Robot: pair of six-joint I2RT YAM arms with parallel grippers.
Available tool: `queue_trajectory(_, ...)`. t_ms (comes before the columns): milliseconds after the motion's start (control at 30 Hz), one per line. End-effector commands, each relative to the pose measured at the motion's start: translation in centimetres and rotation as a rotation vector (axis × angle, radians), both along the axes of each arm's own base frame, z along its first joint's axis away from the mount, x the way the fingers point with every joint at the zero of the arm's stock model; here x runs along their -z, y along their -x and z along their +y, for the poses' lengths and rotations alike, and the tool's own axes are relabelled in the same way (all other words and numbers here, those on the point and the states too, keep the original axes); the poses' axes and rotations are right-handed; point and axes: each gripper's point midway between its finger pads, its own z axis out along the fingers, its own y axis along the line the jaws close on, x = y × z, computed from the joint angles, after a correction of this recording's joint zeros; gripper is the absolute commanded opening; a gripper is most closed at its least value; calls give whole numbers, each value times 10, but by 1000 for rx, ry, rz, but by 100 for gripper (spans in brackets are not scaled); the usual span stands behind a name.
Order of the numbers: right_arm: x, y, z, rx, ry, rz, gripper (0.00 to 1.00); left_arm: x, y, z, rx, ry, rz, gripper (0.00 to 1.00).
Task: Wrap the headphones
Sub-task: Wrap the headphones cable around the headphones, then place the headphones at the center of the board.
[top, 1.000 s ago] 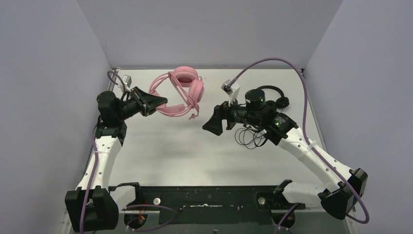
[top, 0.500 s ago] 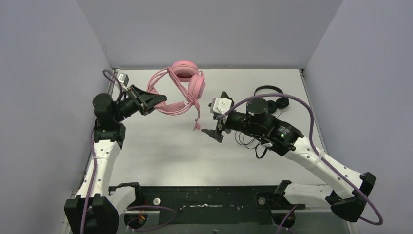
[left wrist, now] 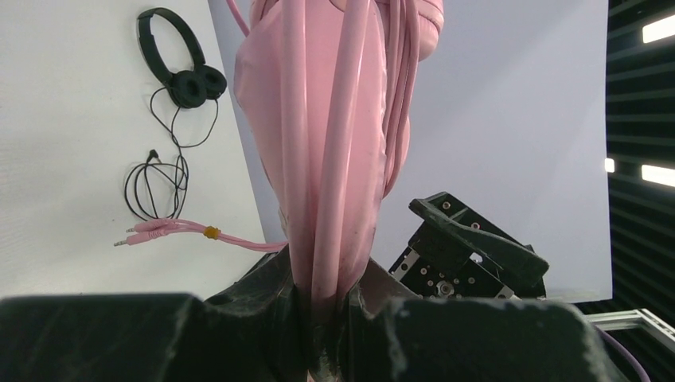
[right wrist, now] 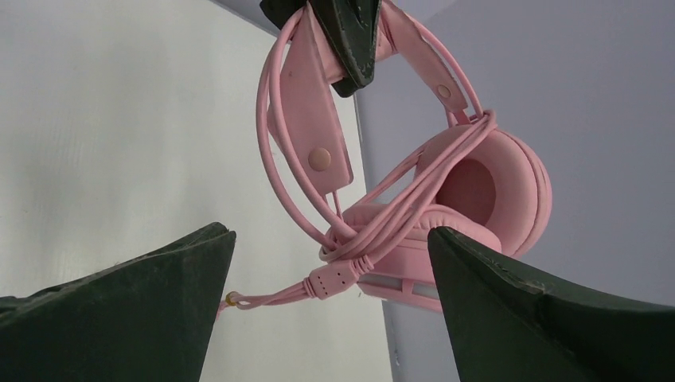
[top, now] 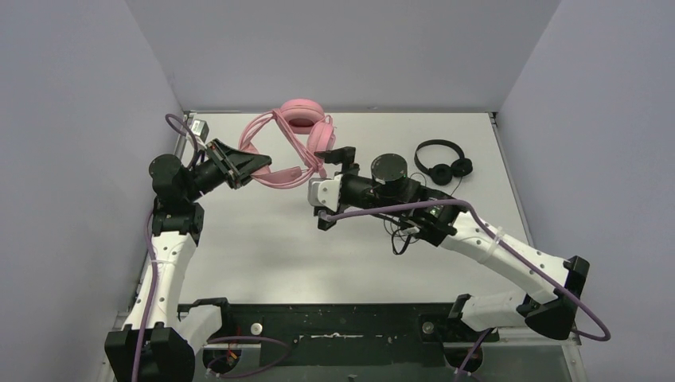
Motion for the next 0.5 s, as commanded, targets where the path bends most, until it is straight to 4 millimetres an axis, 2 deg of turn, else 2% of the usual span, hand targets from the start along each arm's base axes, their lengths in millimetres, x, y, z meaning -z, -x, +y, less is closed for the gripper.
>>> queue_trajectory(0,-42,-10,7,42,-40,-142,100,-45,18,-1,18,-4,-194,0)
queue_trajectory(100,-52,-21,0,175,-134,31,100,-43,16,0,6,-8,-194,0)
queue_trajectory(200,-50,-23,-18,378,-276,382,100,-46,11,2,-6,-9,-203,0)
queue_trajectory(267,-39,-25,-37,491,-362,639,100,-52,6,4,-14,-13,-222,0)
queue_trajectory(333,-24,-19,-48,496,-413,903,100,-59,3,5,-20,-14,-252,0)
queue_trajectory(467,-7,0,-49,357,-446,1341,100,-69,-4,7,-28,-17,-298,0)
